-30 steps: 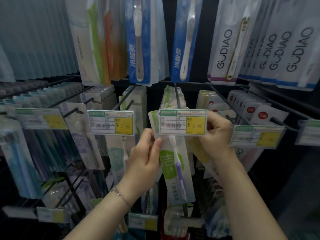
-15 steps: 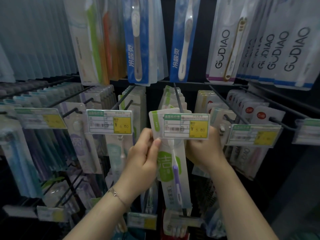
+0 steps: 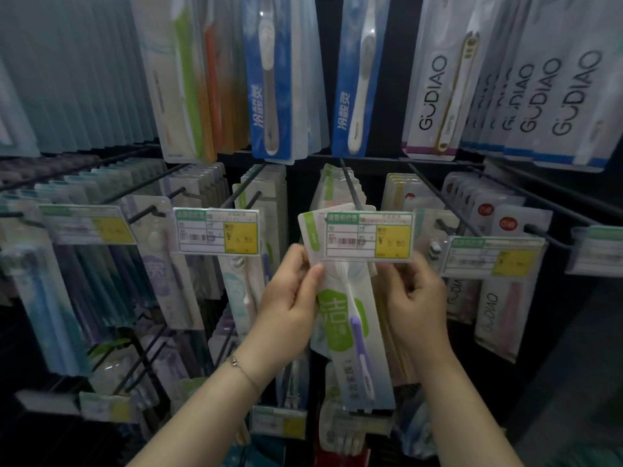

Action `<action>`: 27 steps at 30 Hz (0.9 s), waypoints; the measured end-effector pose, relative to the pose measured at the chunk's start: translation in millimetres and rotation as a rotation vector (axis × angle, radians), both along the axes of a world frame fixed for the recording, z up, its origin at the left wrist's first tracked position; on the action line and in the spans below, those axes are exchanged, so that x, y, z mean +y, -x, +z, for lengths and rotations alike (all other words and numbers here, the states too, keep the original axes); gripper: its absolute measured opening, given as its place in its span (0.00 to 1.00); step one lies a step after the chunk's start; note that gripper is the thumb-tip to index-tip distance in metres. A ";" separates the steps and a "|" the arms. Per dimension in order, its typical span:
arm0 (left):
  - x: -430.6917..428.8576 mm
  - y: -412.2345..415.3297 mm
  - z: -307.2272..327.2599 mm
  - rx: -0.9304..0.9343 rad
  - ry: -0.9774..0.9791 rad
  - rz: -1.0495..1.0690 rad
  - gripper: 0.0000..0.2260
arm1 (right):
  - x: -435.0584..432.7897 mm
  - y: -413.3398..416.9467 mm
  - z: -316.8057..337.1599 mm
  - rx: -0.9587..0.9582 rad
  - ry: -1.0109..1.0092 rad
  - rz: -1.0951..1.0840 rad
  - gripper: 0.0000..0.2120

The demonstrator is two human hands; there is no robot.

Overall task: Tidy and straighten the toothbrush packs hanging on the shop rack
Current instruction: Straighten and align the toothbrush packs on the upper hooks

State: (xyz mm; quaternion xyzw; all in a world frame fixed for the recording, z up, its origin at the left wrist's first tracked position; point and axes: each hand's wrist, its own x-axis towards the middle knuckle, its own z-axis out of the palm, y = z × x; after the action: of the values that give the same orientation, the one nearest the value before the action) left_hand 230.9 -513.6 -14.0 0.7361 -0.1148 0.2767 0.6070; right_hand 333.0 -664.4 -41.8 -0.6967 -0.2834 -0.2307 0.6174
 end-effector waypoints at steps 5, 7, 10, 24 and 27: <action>-5.5 -5.3 -8.3 0.006 0.064 0.070 0.07 | -2.5 8.3 -6.1 -0.016 -0.061 -0.067 0.09; -5.1 -8.2 -7.6 0.025 0.076 0.080 0.08 | -4.1 10.1 -10.8 -0.012 -0.098 -0.118 0.06; -1.0 -13.0 -4.6 0.033 0.094 0.075 0.10 | -9.6 10.5 -15.9 -0.009 -0.147 -0.177 0.04; -8.3 -16.6 -9.2 0.079 0.136 0.041 0.10 | -22.9 8.9 -24.9 0.043 -0.122 -0.232 0.07; -18.5 -19.0 -14.1 0.105 0.222 0.036 0.09 | -23.4 8.0 -27.0 0.049 -0.113 -0.238 0.05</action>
State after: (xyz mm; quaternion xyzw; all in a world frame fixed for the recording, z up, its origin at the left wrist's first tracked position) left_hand 249.9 -532.1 -28.1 0.6798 -0.0382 0.2596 0.6849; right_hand 325.0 -687.8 -68.8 -0.6948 -0.1701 -0.3006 0.6309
